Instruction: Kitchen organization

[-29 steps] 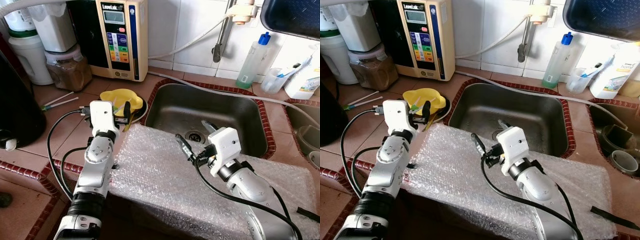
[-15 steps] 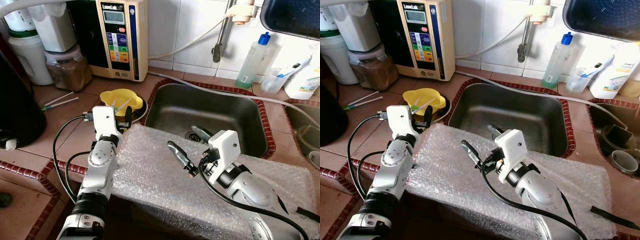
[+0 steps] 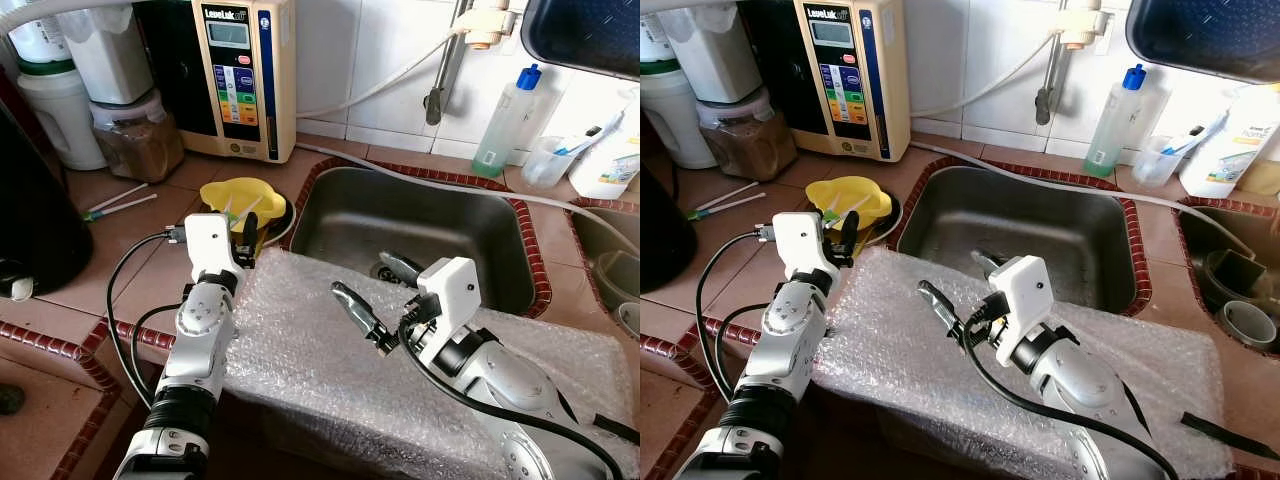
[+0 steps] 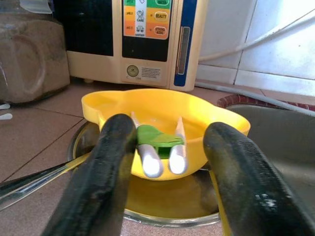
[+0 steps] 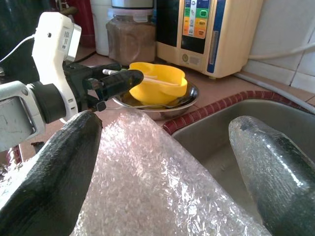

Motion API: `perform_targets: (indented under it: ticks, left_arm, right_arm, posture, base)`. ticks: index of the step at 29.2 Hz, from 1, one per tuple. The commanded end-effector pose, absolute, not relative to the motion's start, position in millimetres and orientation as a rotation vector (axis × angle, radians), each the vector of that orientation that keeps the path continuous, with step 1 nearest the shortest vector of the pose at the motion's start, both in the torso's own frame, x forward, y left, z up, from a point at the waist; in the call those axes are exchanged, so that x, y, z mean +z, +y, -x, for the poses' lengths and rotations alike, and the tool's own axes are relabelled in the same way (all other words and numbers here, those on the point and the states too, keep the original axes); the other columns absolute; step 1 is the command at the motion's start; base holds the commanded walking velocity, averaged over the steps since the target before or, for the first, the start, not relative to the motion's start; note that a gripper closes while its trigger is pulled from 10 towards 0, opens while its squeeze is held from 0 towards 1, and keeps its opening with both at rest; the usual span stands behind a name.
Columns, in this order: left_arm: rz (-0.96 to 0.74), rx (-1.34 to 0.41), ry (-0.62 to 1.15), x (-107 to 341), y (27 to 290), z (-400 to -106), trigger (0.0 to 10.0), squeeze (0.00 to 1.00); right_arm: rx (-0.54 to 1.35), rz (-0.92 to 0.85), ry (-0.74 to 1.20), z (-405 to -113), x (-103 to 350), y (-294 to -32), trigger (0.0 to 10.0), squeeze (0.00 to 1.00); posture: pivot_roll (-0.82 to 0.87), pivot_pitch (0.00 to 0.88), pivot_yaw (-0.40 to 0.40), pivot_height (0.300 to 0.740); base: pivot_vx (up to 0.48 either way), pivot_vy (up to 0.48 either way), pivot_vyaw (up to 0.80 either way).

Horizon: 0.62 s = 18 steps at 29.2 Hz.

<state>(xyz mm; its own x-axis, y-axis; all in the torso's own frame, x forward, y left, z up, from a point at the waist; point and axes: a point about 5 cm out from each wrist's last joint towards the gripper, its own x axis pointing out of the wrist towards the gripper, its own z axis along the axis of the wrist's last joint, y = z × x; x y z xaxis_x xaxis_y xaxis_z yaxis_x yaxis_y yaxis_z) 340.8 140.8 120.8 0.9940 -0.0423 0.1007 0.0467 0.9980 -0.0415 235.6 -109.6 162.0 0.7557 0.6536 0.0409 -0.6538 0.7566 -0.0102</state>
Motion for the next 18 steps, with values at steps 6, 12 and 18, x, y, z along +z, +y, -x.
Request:
perform_targets:
  ticks: [6, 12, 18]
  left_arm:
    - [0.032, -0.053, -0.108, 121.9, 142.0, -340.8, 0.0, 0.00]
    - [0.023, -0.053, -0.111, 123.1, 141.9, -340.8, 0.0, 0.00]
    - [0.004, -0.029, -0.121, 123.4, 147.0, -338.3, 0.0, 0.00]
  right_arm:
    - [0.713, 0.014, -0.076, -235.2, 169.9, -110.2, 10.0, 0.00]
    - [0.731, 0.002, -0.067, -235.5, 168.8, -109.3, 10.0, 0.00]
    - [0.737, -0.007, -0.068, -237.1, 168.6, -108.6, 10.0, 0.00]
  posture:
    - [0.00, 0.000, 0.001, 0.740]
    - [0.01, 0.000, 0.001, 0.740]
    - [0.02, 0.000, 0.001, 0.740]
  base:
    - [0.000, 0.000, 0.00]
    - [0.000, 0.000, 0.00]
    - [0.000, 0.000, 0.00]
